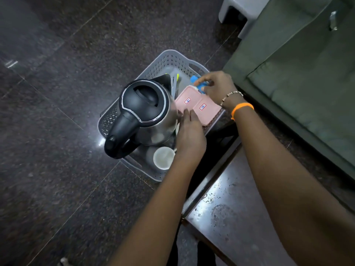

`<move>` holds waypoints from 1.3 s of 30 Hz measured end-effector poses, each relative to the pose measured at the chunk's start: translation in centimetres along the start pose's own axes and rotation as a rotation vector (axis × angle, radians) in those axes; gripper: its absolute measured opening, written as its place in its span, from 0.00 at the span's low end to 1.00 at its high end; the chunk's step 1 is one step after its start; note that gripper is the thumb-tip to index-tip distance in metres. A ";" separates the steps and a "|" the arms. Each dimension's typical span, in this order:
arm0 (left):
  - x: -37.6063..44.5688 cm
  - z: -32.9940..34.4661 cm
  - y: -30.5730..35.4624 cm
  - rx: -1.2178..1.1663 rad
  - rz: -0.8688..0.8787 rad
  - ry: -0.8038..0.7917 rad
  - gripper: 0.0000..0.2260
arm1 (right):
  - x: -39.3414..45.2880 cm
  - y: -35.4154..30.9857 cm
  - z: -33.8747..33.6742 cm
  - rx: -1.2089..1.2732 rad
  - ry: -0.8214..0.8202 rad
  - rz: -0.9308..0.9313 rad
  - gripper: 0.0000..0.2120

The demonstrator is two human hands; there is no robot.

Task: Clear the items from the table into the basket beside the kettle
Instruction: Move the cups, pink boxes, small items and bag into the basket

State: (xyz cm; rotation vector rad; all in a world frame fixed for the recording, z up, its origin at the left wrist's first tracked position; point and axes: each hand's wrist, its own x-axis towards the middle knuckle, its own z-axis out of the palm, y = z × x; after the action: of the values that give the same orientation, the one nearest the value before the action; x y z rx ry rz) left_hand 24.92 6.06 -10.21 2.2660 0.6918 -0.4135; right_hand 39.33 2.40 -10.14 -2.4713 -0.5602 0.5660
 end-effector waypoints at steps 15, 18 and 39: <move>-2.5 -0.4 -2.1 -0.313 0.029 0.086 0.26 | -1.2 -0.1 1.1 -0.022 0.077 0.023 0.22; -3.7 0.2 -1.6 -0.424 -0.001 0.170 0.21 | -5.8 0.9 0.3 0.162 0.142 0.054 0.19; -23.7 26.9 8.5 -0.129 0.175 -0.459 0.14 | -46.7 26.6 2.4 0.701 0.372 0.833 0.13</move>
State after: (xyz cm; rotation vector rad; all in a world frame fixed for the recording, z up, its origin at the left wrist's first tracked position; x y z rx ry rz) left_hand 8.45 -26.78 -12.89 1.9883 0.2735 -0.7486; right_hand 6.76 -40.15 -14.67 -1.9459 0.7392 0.4628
